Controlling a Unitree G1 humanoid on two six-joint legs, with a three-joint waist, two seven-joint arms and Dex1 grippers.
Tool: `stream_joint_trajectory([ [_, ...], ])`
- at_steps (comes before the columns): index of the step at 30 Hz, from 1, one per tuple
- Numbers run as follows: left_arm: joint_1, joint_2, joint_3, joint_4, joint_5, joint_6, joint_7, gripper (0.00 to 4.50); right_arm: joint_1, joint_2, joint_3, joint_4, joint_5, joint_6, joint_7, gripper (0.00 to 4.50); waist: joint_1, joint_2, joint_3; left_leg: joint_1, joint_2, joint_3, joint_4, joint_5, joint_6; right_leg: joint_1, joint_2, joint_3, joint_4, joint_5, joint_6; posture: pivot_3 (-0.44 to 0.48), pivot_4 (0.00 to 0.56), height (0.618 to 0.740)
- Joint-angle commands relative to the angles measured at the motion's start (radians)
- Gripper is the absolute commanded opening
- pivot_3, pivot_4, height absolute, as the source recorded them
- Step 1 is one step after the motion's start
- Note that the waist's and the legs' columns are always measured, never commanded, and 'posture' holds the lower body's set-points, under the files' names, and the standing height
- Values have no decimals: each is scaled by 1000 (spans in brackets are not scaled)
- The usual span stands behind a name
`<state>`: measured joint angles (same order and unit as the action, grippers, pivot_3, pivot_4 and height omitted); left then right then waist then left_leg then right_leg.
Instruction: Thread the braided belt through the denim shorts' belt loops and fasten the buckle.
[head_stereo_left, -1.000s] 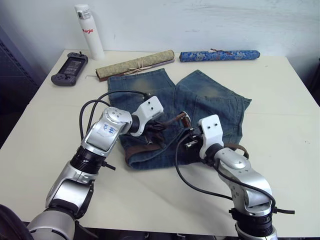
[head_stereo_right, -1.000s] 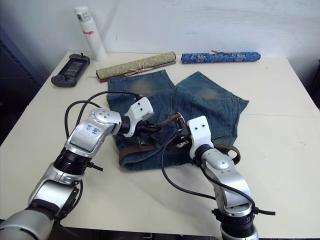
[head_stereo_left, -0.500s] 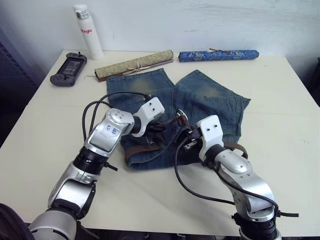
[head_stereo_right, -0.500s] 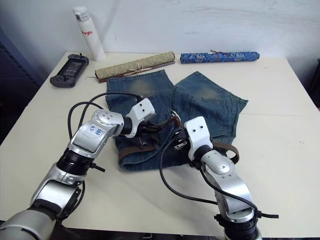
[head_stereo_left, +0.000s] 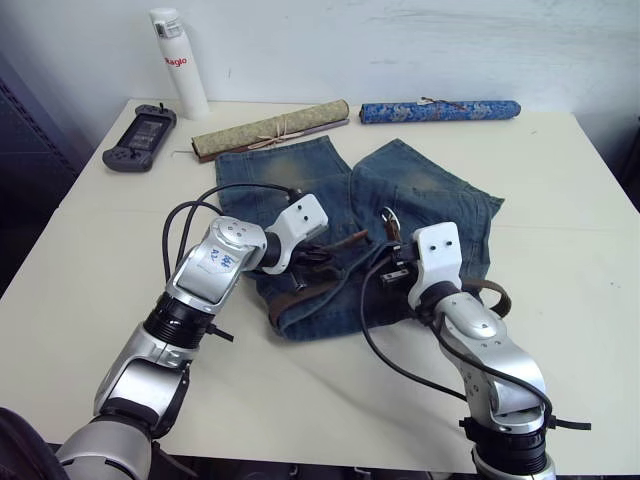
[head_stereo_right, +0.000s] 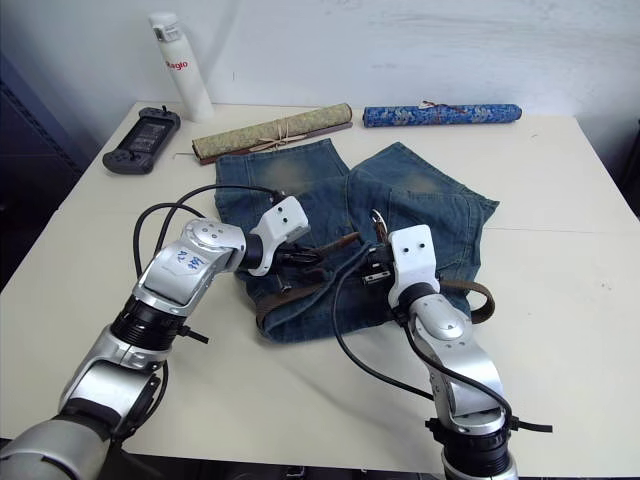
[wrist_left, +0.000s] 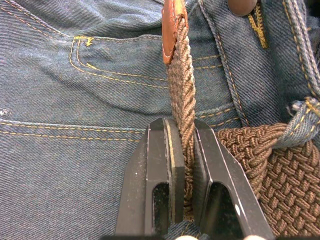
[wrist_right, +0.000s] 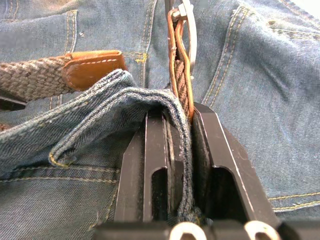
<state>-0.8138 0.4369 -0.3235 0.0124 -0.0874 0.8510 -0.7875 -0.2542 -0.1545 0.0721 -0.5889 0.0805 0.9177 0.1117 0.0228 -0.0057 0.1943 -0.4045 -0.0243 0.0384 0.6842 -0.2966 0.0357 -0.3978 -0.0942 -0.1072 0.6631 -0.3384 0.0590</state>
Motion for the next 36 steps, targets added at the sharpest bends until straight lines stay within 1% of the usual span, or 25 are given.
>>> stream_joint_trajectory([
  [1, -18, -9, 11, -16, -6, -8, 5, 0, 8, -2, 23, -44, 10, 10, 10, 24, 0, 0, 0, 0, 0, 0, 0, 0, 0, 0, 0, 0, 0, 0, 0, 0, 150, 686],
  [10, -34, -36, 14, -3, -7, -20, 14, 0, 12, -14, 54, -51, 24, 32, 45, 24, -3, 0, 0, 0, 0, 0, 0, 0, 0, 0, 0, 0, 0, 0, 0, 0, 150, 686],
  [20, -36, -41, 11, 4, -4, -30, 15, 0, 11, -33, 76, -63, 45, 43, 85, 24, -3, 0, 0, 0, 0, 0, 0, 0, 0, 0, 0, 0, 0, 0, 0, 0, 150, 686],
  [25, -47, -65, 3, 26, 2, -54, 24, 0, 3, -57, 92, -60, 67, 35, 133, 24, -2, 0, 0, 0, 0, 0, 0, 0, 0, 0, 0, 0, 0, 0, 0, 0, 150, 686],
  [27, -66, -79, -13, 49, 14, -87, 24, 0, -6, -94, 101, -57, 77, 25, 174, 24, -2, 0, 0, 0, 0, 0, 0, 0, 0, 0, 0, 0, 0, 0, 0, 0, 150, 686],
  [30, -107, -113, -33, 103, 28, -137, 16, 0, -28, -219, 139, -52, 59, -20, 265, 24, -1, 0, 0, 0, 0, 0, 0, 0, 0, 0, 0, 0, 0, 0, 0, 0, 150, 686],
  [36, -133, -140, -54, 168, 51, -200, 3, 0, -39, -315, 163, -50, 54, -66, 327, 24, 0, 0, 0, 0, 0, 0, -1, 0, 0, 0, 0, 0, -1, 0, 0, 0, 150, 686],
])
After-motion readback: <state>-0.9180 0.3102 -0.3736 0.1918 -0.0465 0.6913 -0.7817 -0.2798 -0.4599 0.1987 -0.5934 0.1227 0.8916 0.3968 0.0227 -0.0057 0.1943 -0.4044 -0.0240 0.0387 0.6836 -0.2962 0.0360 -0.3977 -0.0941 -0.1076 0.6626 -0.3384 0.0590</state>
